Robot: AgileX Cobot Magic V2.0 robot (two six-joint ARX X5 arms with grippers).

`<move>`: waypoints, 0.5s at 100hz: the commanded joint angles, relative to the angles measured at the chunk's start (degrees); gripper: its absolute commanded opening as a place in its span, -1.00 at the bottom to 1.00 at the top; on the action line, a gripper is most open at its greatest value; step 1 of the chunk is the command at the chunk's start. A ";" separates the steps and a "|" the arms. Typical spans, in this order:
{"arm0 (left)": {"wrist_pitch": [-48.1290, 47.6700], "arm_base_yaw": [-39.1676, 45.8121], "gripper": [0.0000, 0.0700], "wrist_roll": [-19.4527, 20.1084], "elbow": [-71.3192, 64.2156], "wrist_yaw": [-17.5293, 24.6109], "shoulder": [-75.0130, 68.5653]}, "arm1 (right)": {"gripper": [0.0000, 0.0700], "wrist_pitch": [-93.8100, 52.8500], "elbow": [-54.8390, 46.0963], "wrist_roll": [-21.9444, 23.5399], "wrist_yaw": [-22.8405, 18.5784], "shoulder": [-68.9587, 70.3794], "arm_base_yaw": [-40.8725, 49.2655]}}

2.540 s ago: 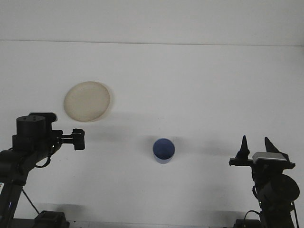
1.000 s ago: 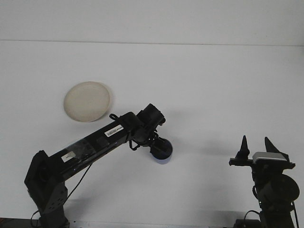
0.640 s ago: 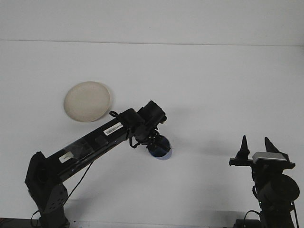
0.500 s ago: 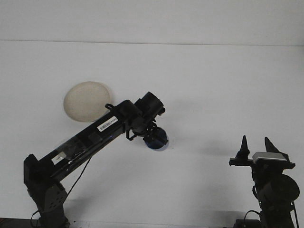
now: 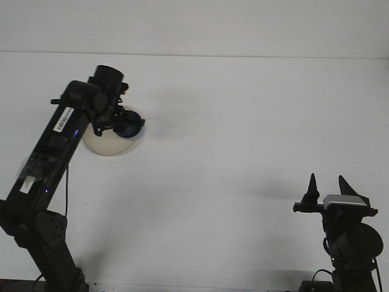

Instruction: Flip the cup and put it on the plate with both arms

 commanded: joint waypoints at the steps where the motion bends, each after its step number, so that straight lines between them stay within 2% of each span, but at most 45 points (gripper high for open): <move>1: 0.81 2.12 -0.97 0.13 1.31 -0.15 1.84 | 0.31 0.68 0.35 -0.24 0.04 0.17 0.04; 21: 2.60 7.93 -0.97 -0.11 1.31 -0.15 3.43 | 0.31 0.66 0.35 -0.24 0.04 0.17 0.04; 50: 5.09 10.36 -0.97 -1.05 1.31 -0.15 9.29 | 0.31 0.61 0.35 -0.24 0.04 0.17 0.04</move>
